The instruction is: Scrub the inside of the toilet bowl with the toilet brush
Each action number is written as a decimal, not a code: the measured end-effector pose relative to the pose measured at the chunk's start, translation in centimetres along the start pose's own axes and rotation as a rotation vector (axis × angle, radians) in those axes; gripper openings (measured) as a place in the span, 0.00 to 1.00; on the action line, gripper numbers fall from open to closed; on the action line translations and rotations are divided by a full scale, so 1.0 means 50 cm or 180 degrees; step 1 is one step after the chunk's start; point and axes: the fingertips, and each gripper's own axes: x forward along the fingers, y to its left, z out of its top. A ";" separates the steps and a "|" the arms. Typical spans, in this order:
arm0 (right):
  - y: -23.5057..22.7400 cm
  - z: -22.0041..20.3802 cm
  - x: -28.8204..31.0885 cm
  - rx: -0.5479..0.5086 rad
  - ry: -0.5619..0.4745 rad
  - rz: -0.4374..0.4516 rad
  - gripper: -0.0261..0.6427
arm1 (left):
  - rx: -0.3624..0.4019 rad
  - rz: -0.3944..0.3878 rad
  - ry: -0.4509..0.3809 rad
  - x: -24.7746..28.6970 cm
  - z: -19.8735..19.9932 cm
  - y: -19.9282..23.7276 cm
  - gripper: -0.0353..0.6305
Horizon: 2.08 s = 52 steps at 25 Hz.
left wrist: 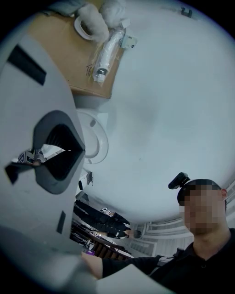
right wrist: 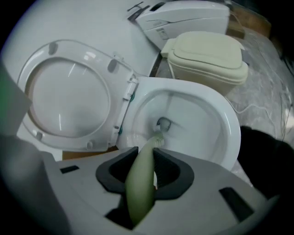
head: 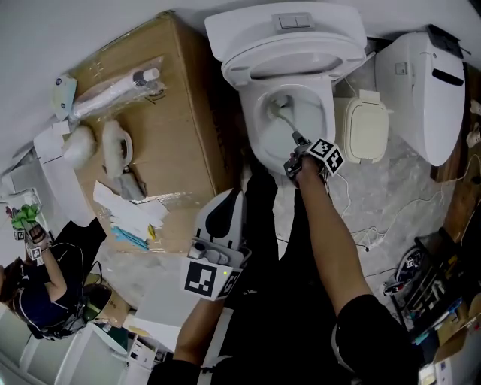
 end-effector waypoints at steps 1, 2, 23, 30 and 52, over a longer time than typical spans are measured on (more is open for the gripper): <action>-0.002 -0.003 -0.002 -0.0197 0.0073 -0.0039 0.21 | -0.0020 0.0014 -0.0007 0.001 -0.002 0.001 0.07; -0.005 -0.006 -0.005 -0.0380 0.0142 -0.0076 0.21 | -0.0048 0.0025 -0.0029 0.002 -0.001 0.001 0.07; -0.069 0.054 -0.073 -0.5098 0.2093 -0.0758 0.21 | -0.0233 0.0311 -0.0152 0.046 -0.022 -0.060 0.07; -0.051 0.098 -0.060 -0.6663 0.2578 -0.0736 0.21 | -0.0341 0.0508 -0.0274 0.058 -0.026 -0.068 0.06; 0.065 0.107 0.030 -1.0988 0.2962 -0.0312 0.21 | -0.0493 0.0792 -0.0421 0.014 -0.043 -0.044 0.07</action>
